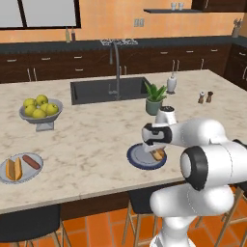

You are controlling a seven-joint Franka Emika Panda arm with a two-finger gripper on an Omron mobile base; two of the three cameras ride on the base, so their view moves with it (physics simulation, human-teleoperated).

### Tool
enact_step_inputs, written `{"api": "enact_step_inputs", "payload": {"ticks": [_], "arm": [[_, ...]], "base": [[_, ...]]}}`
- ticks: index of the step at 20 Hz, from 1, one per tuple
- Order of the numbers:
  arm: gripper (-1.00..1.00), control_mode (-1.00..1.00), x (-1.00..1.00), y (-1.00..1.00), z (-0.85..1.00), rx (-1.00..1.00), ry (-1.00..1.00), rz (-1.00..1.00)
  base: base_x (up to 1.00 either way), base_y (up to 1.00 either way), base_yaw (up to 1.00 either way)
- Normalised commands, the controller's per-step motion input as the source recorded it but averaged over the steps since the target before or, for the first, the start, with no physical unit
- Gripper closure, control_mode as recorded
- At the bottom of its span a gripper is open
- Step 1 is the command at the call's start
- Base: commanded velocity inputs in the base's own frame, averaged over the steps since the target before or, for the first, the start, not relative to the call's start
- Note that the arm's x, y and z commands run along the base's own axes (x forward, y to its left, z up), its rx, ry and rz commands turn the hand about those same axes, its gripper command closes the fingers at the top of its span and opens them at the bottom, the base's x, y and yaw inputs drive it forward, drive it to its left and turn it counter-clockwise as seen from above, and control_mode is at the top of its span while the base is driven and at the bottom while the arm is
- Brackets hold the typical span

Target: Place one bun and one sausage from the bowl on each plate.

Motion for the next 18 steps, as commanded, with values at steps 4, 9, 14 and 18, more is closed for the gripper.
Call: {"api": "enact_step_inputs", "payload": {"ticks": [4, 9, 14, 18], "arm": [[-1.00, -1.00, 0.00, 0.00, -0.08, 0.00, 0.00, 0.00], [-1.00, -1.00, 0.01, 0.00, 0.00, 0.00, 0.00, 0.00], [-1.00, -1.00, 0.01, 0.00, 0.15, 0.00, -0.02, 0.00], [-1.00, -1.00, -0.21, 0.01, 0.81, 0.00, -0.06, -0.05]], "base": [[0.00, 0.00, 0.00], [0.00, 0.00, 0.00], [0.00, 0.00, 0.00], [0.00, 0.00, 0.00]]}}
